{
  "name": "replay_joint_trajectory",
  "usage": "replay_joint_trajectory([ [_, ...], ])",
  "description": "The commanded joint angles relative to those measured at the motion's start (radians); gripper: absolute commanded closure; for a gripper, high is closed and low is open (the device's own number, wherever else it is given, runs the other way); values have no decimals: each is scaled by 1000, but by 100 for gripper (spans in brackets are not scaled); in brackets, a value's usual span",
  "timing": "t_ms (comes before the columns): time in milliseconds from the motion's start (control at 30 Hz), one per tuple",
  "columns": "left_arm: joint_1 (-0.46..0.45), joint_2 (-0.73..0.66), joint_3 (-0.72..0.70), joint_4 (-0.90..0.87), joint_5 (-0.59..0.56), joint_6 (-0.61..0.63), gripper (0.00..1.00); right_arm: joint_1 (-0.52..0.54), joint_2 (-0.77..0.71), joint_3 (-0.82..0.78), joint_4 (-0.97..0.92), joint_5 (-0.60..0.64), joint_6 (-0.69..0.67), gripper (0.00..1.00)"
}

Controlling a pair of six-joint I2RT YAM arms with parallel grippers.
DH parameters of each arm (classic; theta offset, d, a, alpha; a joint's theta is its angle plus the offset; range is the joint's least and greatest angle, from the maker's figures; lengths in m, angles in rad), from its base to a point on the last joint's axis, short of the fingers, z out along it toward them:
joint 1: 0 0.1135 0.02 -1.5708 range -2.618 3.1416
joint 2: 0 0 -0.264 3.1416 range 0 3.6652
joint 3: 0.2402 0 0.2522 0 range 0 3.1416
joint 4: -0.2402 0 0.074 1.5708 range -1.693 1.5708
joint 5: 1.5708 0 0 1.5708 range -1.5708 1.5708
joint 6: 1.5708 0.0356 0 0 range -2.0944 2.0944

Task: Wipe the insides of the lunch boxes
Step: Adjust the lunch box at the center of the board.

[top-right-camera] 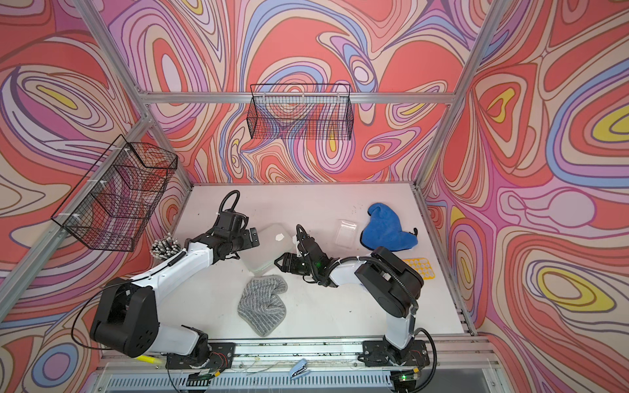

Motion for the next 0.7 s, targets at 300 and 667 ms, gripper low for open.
replay_joint_trajectory([
  [300,7,85,20,30,114,21,9,1,127,151,62,33,36,30],
  [667,-3,40,-47,131,220,-65,22,-92,172,237,38,10,58,32],
])
